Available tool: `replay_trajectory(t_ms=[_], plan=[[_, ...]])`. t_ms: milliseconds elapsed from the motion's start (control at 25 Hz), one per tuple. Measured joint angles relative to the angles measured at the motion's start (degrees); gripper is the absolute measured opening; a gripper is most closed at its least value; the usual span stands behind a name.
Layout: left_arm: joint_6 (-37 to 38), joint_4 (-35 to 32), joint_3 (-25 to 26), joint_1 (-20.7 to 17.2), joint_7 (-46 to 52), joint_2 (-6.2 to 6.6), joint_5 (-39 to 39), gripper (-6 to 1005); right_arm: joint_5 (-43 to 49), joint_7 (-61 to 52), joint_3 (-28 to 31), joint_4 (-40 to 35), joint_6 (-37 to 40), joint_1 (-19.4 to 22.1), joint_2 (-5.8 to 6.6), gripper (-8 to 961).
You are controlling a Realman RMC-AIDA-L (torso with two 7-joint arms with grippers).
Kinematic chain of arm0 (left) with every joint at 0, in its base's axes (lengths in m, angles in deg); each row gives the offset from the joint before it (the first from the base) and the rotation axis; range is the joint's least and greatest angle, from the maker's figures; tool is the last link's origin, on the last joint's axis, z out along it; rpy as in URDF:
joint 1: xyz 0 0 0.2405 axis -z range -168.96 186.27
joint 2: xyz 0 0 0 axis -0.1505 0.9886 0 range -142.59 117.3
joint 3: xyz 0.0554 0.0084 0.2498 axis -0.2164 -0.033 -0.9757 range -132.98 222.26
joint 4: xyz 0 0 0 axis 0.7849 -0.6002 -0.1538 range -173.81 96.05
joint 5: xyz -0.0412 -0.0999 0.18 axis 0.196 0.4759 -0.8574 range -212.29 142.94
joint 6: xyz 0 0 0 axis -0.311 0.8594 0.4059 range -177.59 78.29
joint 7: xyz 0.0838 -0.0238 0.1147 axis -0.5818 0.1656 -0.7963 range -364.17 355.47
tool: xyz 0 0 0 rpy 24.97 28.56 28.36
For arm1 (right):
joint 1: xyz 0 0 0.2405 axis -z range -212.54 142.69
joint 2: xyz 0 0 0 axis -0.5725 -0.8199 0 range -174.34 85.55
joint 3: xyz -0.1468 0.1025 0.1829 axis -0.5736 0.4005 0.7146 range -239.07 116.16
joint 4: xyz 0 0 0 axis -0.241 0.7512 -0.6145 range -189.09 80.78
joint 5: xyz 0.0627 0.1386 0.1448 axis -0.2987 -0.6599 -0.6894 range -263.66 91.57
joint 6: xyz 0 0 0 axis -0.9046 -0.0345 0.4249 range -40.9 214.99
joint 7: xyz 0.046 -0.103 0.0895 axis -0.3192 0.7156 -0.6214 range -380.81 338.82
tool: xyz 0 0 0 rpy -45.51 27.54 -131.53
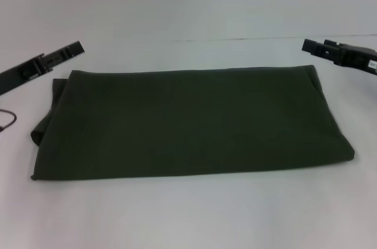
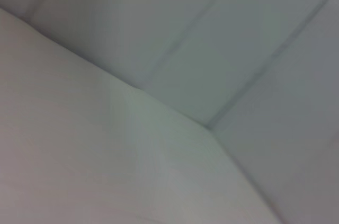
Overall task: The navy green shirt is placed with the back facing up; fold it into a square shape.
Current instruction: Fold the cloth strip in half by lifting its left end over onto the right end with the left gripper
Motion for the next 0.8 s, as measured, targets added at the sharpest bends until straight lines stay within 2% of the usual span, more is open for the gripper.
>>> replay_trajectory(t_ms=[120,240,360,640,800], plan=[[6.45,-0.16,-0.07,-1.55,4.03,0.79,-0.29,792,-0.51,-1.51,0.02,-1.02,6.22,2.06,0.03,751],[10.03,-0.16,-0.16,-3.13,6.63,1.37,-0.35,853,-0.53,-2.23,0.12,-1.35,10.60,3.58,0.04,759],[12.99,-0.16,-0.31,-4.56,8.30,1.72,-0.42,857,-0.53,-2.42,0.17,-1.47,13.50,4.68,0.13,773],[16.30,-0.75,-0.91,-6.06,16.99,1.87,-4.01,883,-0.24,-2.71,0.07,-1.76,14.66,5.11,0.21,881],[17.19,-0.80,-0.97,-6.62,21.98,1.98,-5.92,881,-0.60,-3.23,0.46,-2.00,14.46,4.62,0.56,880]])
